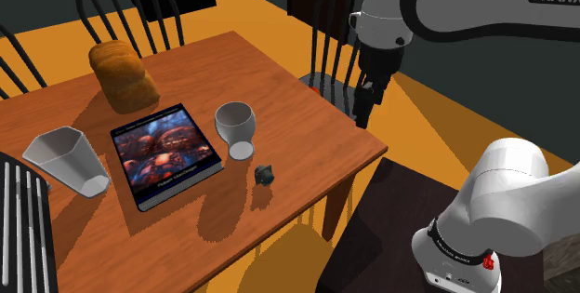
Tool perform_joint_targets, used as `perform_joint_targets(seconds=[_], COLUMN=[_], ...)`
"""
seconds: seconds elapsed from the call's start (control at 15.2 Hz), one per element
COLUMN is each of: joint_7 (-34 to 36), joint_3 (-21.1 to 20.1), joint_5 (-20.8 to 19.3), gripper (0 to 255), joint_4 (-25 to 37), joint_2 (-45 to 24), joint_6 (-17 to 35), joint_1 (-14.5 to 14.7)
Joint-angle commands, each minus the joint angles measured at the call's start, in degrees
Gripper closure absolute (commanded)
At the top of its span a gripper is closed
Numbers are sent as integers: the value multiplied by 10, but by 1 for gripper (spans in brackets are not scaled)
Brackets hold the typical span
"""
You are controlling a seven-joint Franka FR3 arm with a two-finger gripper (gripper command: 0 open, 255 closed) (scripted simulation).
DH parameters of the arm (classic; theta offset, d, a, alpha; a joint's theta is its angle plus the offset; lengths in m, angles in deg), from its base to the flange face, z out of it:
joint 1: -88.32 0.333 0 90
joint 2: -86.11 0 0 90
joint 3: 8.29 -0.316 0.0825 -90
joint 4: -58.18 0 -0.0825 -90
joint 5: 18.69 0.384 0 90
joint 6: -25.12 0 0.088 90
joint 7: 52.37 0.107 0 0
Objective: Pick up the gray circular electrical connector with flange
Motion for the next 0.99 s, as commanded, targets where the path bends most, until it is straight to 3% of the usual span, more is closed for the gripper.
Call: perform_joint_targets(seconds=[0.0,0.92], joint_7=[0,51], joint_3=[0,-93], joint_5=[0,26], gripper=[0,0], joint_4=[0,41], joint_2=[0,-245], joint_6=[0,229], joint_1=[0,41])
